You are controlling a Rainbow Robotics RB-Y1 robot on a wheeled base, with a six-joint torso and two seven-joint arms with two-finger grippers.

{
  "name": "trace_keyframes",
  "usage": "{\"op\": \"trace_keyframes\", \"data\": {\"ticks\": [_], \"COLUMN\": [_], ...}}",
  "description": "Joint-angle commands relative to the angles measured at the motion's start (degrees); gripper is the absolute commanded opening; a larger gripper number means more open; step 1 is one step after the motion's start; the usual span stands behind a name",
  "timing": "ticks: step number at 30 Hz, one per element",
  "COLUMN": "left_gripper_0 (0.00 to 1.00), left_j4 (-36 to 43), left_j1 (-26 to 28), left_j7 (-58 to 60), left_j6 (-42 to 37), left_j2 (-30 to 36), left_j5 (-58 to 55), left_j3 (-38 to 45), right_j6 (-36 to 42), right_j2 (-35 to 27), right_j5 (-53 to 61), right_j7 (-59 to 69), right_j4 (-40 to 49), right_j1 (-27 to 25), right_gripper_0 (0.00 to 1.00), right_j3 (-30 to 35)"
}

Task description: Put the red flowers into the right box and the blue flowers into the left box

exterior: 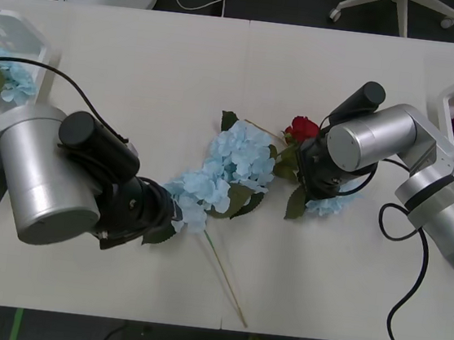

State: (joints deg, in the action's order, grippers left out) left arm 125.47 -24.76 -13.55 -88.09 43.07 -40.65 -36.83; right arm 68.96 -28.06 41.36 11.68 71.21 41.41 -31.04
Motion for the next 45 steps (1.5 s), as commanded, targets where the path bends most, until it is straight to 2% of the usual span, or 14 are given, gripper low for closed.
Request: {"op": "trace_keyframes", "data": {"ticks": [1, 11, 19, 21, 22, 23, 24, 26, 28, 29, 30, 34, 35, 45], "left_gripper_0": [1.0, 1.0, 1.0, 1.0, 1.0, 1.0, 1.0, 1.0, 1.0, 0.91, 0.91, 0.12, 0.02, 0.0], "left_j4": [0.92, -6.99, -22.02, -25.1, -26.33, -27.64, -28.44, -29.49, -29.75, -29.75, -29.75, -29.75, -29.75, -29.75], "left_j1": [-3.54, -8.72, -13.65, -14.35, -14.53, -14.97, -15.23, -15.58, -15.67, -15.67, -15.67, -15.84, -15.84, -15.76], "left_j7": [8.81, 10.83, 10.57, 10.57, 10.48, 10.3, 10.21, 10.04, 9.95, 9.86, 9.86, 9.42, 9.34, 9.25], "left_j6": [0.64, 1.35, 10.31, 11.8, 12.16, 12.24, 12.24, 12.24, 12.24, 12.16, 12.16, 11.89, 11.89, 11.89], "left_j2": [-3.35, -13.28, -19.61, -20.66, -21.19, -21.71, -22.15, -22.42, -22.42, -22.42, -22.42, -21.98, -21.89, -20.66], "left_j5": [4.18, 5.94, 11.91, 12.62, 12.79, 12.88, 12.79, 12.79, 12.88, 12.79, 12.79, 13.41, 13.76, 14.9], "left_j3": [-7.46, -14.05, -22.14, -23.2, -23.46, -23.63, -23.81, -24.25, -24.51, -24.6, -24.6, -26.18, -26.53, -28.82], "right_j6": [0.38, 7.94, 11.54, 11.54, 11.54, 12.07, 13.04, 14.27, 14.62, 14.36, 14.36, 11.72, 11.46, 9.52], "right_j2": [1.51, 0.2, -0.95, -1.12, -1.12, -1.12, -1.21, -1.21, -1.3, -1.47, -1.47, -1.91, -1.91, -2.7], "right_j5": [-0.05, 1.26, 1.0, 0.82, 0.82, 0.91, 0.91, 1.53, 3.46, 4.69, 4.69, 8.3, 8.3, 7.15], "right_j7": [-6.06, -22.76, -47.89, -49.92, -49.74, -49.39, -48.07, -44.73, -40.16, -36.12, -36.12, -19.15, -16.69, -4.12], "right_j4": [-1.07, -0.98, -0.98, -0.98, -0.98, -1.07, -0.98, -0.98, -0.46, 0.16, 0.16, 4.55, 5.17, 6.66], "right_j1": [0.95, 2.53, 3.67, 3.59, 3.59, 3.59, 3.59, 3.59, 3.76, 3.85, 3.85, 3.76, 3.76, 3.76], "right_gripper_0": [0.0, 0.0, 0.0, 0.01, 0.18, 0.43, 0.59, 0.76, 0.87, 0.9, 0.9, 0.96, 0.97, 0.98], "right_j3": [2.83, 8.37, 10.65, 11.62, 12.32, 13.03, 13.64, 14.52, 14.87, 14.87, 14.87, 14.61, 14.61, 10.04]}}
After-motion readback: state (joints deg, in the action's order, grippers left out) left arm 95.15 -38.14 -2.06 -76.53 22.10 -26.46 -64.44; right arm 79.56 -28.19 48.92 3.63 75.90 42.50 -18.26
